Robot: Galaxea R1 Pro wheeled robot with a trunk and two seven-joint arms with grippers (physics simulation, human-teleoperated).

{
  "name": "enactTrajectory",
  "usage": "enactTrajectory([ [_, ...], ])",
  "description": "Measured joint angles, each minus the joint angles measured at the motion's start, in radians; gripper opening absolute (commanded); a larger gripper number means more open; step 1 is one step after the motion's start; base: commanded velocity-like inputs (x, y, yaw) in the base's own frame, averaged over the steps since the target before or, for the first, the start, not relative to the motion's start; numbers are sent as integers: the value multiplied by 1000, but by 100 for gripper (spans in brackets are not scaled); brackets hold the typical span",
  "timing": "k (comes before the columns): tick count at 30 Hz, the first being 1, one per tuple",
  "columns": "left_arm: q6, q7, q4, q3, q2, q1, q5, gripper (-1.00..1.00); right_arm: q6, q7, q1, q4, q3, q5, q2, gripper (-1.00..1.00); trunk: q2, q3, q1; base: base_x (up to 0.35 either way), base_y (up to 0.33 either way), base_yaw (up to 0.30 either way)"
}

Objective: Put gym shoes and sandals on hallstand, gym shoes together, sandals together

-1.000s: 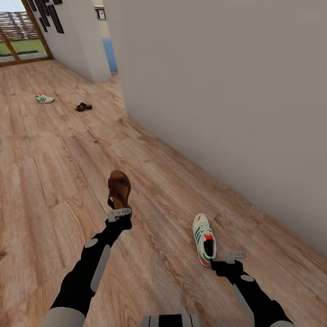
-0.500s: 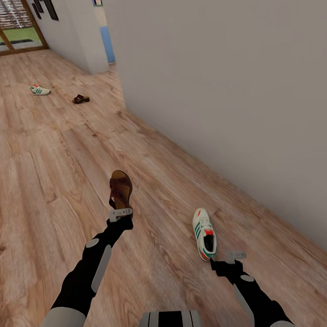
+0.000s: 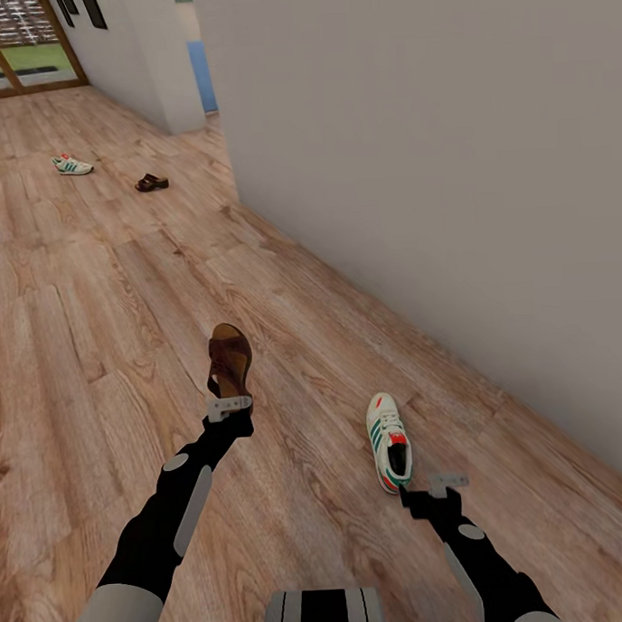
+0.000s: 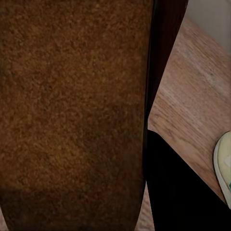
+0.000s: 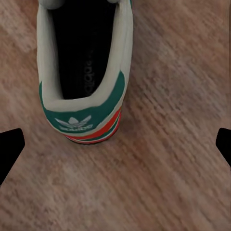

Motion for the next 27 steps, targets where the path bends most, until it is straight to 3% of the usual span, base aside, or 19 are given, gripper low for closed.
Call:
enactTrajectory([
  [6,0,0,0,0,0,0,0,-100,-32,0,2,4,1,0,0,100,0,0,0,9,4,0],
  [27,-1,0,0,0,0,0,0,-100,-34,0,2,1,-1,-1,0,100,0,0,0,119,81,0],
])
